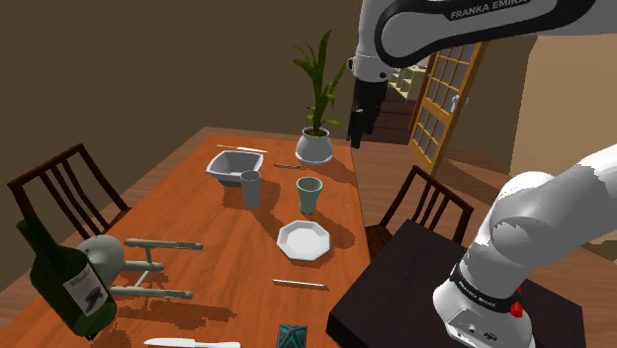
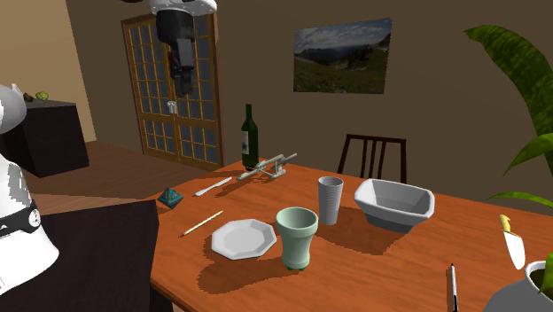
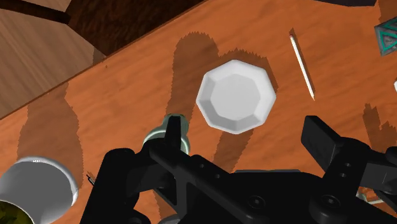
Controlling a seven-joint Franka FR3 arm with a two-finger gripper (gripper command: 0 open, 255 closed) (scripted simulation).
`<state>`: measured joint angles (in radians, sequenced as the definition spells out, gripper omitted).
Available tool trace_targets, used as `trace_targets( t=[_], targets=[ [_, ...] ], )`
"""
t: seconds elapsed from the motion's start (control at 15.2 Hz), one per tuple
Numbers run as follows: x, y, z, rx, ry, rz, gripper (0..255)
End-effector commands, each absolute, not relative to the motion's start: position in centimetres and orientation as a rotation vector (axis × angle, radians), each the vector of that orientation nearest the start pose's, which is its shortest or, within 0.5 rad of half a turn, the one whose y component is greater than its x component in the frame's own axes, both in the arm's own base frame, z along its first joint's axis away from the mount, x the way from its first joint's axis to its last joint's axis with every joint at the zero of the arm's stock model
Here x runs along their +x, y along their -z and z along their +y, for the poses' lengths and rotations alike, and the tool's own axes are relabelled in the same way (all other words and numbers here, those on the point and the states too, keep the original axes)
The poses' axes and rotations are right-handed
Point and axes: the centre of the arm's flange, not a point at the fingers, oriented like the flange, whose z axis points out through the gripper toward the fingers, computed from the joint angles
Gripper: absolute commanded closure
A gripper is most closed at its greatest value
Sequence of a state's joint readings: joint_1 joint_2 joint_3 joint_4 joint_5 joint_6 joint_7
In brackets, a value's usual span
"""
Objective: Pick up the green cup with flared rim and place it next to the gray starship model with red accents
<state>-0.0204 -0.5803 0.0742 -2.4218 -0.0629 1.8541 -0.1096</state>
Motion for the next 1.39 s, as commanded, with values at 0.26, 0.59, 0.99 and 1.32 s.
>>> trace_targets(
  t=[0.26, 0.59, 0.99, 1.32],
  targets=[
    [43.1, -45.3, 1.5, -3.243, -0.007, -0.257, 0],
    [47.4, -40.2, 1.0, -3.253, -0.026, -0.243, 0],
    [52.5, -34.0, 0.3, -3.265, -0.049, -0.225, 0],
    [56.6, -28.8, -0.4, -3.274, -0.069, -0.211, 0]
  ],
)
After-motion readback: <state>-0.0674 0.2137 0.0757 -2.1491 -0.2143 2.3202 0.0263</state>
